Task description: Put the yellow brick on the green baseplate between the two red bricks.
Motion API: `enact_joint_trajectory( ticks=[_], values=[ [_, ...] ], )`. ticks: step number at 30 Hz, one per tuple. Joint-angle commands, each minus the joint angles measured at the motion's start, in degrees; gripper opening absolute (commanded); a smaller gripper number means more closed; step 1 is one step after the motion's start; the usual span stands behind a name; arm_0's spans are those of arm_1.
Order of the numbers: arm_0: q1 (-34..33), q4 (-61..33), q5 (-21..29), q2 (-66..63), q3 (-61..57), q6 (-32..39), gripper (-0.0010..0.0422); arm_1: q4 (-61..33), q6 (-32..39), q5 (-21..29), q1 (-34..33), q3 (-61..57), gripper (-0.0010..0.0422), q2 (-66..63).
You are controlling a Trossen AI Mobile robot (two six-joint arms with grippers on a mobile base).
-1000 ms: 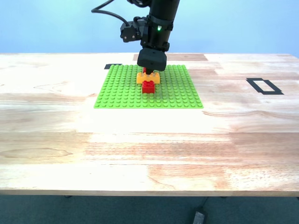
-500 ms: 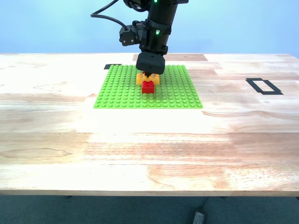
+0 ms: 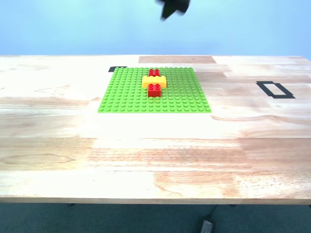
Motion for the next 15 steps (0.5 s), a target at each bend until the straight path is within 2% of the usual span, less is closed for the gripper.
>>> enact_joint_trajectory(
  ticks=[1, 5, 10, 15],
  values=[
    [0.0, 1.4, 0.0, -0.4, -0.2, -0.1, 0.0, 0.9, 3.0, 0.2, -3.0, -2.3, 0.0, -7.2],
    [0.0, 4.9, -0.7, -0.7, -0.2, -2.5, 0.0, 5.5, 7.9, -0.1, -7.2, -9.1, 0.0, -18.4],
    [0.0, 8.6, -5.9, -1.7, -0.2, -3.5, 0.0, 13.4, 15.8, 0.0, -11.9, -22.8, 0.0, -35.0],
    [0.1, 15.2, -6.5, -2.7, -1.0, -7.5, 0.0, 28.8, 26.7, 0.0, -17.9, -42.5, 0.0, -52.9]
  ],
)
